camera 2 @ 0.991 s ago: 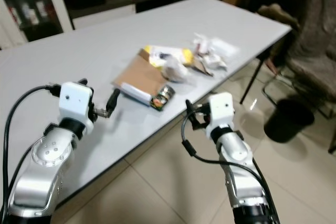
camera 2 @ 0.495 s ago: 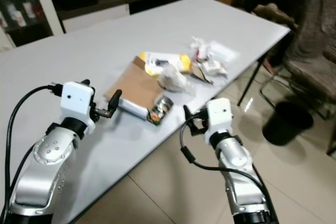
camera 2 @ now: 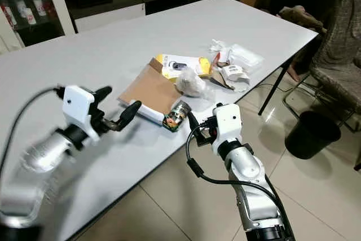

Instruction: Picking trash to rubbish bin

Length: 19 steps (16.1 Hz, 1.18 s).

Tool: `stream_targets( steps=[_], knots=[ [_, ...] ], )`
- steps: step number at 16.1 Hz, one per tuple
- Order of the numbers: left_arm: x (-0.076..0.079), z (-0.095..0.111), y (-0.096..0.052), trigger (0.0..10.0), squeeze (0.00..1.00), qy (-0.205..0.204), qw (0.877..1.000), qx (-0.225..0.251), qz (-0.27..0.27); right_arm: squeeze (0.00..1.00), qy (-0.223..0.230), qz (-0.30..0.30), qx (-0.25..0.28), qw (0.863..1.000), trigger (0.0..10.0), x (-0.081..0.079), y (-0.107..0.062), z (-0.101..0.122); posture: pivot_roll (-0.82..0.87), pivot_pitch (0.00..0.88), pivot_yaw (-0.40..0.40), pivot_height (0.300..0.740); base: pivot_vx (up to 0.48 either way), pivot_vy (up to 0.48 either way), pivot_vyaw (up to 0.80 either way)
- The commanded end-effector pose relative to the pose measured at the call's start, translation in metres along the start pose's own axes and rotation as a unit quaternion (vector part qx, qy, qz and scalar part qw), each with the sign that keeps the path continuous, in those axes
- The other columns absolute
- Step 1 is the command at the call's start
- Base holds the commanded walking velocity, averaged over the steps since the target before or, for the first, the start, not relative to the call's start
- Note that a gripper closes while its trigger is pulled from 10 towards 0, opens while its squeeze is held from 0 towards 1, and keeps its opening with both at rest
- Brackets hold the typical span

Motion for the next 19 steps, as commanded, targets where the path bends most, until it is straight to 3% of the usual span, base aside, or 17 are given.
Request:
stream_targets(
  steps=[1,2,3,5,6,7,9,11,12,16,18,19],
  knots=[
    [0.004,0.003,0.006,10.0,1.00,0.039,0.998,-0.005,-0.046,0.00,0.001,-0.002,0.009,1.000,10.0,0.006,0.001,0.006,0.01,0.031,-0.065,0.740,0.000,0.000,0.00],
    [0.003,0.003,0.008,10.0,1.00,0.078,0.995,-0.016,-0.065,0.00,0.000,-0.001,0.010,1.000,10.0,0.006,0.001,0.007,0.01,0.030,-0.065,0.740,0.000,0.000,0.00],
    [0.000,-0.002,0.012,10.0,1.00,0.160,0.982,-0.047,-0.089,0.00,-0.003,0.004,0.012,1.000,10.0,0.007,0.001,0.008,0.01,0.031,-0.065,0.740,0.000,0.000,0.00],
    [-0.012,-0.005,0.027,10.0,1.00,0.244,0.962,-0.075,-0.095,0.00,-0.009,0.020,0.017,1.000,10.0,0.005,0.000,0.011,0.00,0.033,-0.063,0.740,0.000,0.000,0.00],
    [-0.013,-0.005,0.031,10.0,0.71,0.258,0.957,-0.081,-0.101,0.00,-0.010,0.024,0.018,1.000,10.0,0.004,0.000,0.011,0.00,0.032,-0.062,0.740,0.000,0.000,0.00],
    [-0.014,-0.007,0.036,10.0,0.00,0.287,0.946,-0.097,-0.115,0.00,-0.010,0.031,0.017,0.999,10.0,0.003,-0.001,0.012,0.00,0.034,-0.064,0.740,0.000,0.000,0.00],
    [-0.016,-0.009,0.046,10.0,0.00,0.298,0.940,-0.104,-0.130,0.00,-0.007,0.044,0.016,0.999,10.0,-0.001,-0.002,0.012,-0.01,0.033,-0.066,0.740,0.000,0.000,0.00],
    [-0.010,-0.027,0.048,10.0,0.00,0.328,0.912,-0.147,-0.198,0.00,-0.007,0.050,0.012,0.999,10.0,-0.003,-0.003,0.010,-0.01,0.034,-0.071,0.740,0.000,0.000,0.00],
    [-0.009,-0.032,0.045,10.0,0.00,0.326,0.905,-0.164,-0.218,0.00,-0.007,0.052,0.011,0.999,10.0,-0.003,-0.003,0.010,-0.01,0.033,-0.071,0.740,0.000,0.000,0.00],
    [-0.022,-0.033,0.062,10.0,0.00,0.363,0.895,-0.173,-0.194,0.00,-0.004,0.061,0.010,0.998,10.0,-0.005,-0.002,0.011,-0.01,0.030,-0.072,0.740,0.000,0.000,0.00],
    [-0.027,-0.028,0.074,10.0,0.00,0.384,0.894,-0.156,-0.168,0.00,0.008,0.101,0.008,0.995,10.0,-0.018,-0.005,0.013,-0.02,0.028,-0.066,0.740,0.000,0.000,0.00],
    [-0.026,-0.025,0.078,10.0,0.00,0.379,0.900,-0.143,-0.161,0.00,0.015,0.152,-0.009,0.988,10.0,-0.031,-0.011,0.008,-0.02,0.026,-0.064,0.740,0.000,0.000,0.00]
  ],
)
Point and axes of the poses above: a point about 5 cm out from each wrist's last joint towards the gripper, its own y axis pointing out of the wrist towards the gripper, its own z axis along the axis of the wrist's last joint, x = y × z, the point moved 4 cm from there along y, pointing out of the wrist towards the gripper, and after that the axes turned 11 degrees about -y, right-handed, at the moved point
